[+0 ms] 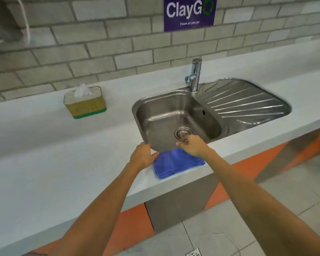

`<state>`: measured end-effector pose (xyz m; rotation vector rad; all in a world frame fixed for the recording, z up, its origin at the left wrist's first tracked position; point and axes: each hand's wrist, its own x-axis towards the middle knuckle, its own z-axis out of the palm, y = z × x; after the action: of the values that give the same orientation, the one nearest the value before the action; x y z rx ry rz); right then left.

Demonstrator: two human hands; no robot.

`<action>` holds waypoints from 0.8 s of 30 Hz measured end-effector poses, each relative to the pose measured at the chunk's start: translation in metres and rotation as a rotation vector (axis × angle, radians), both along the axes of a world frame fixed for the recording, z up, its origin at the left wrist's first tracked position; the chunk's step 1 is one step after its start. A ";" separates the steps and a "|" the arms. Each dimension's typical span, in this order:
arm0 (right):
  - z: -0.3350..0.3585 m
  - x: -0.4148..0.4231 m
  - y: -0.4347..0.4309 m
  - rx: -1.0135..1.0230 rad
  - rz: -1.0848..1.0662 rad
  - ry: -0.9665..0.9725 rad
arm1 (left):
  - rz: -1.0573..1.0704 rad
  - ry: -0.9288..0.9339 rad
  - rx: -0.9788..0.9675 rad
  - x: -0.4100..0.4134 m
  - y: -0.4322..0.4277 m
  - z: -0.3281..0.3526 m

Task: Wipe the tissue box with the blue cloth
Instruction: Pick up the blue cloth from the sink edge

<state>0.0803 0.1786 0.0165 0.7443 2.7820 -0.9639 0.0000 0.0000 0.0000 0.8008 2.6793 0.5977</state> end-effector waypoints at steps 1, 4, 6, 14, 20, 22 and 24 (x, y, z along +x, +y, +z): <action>-0.002 0.001 0.003 -0.001 -0.015 0.015 | 0.004 -0.018 -0.037 0.003 0.002 -0.004; -0.008 0.006 0.011 0.026 -0.046 0.020 | 0.021 -0.044 -0.087 0.011 0.007 -0.017; -0.013 0.005 0.014 0.010 -0.043 0.012 | 0.060 -0.057 -0.087 0.013 0.010 -0.023; -0.021 -0.001 0.012 -0.064 -0.037 -0.011 | 0.316 -0.540 0.326 0.008 0.024 0.006; -0.010 -0.023 -0.012 -0.569 -0.270 0.123 | 0.322 -0.646 0.638 0.007 0.037 0.055; -0.003 -0.036 -0.022 -0.964 -0.360 0.151 | 0.304 -0.600 0.660 -0.001 0.038 0.071; 0.003 -0.049 -0.032 -1.380 -0.364 0.168 | 0.268 -0.570 0.685 -0.012 0.032 0.083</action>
<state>0.0311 0.1466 0.0198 0.8399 1.3580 -2.5390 -0.0117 0.0323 0.0830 0.3178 2.0506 1.5842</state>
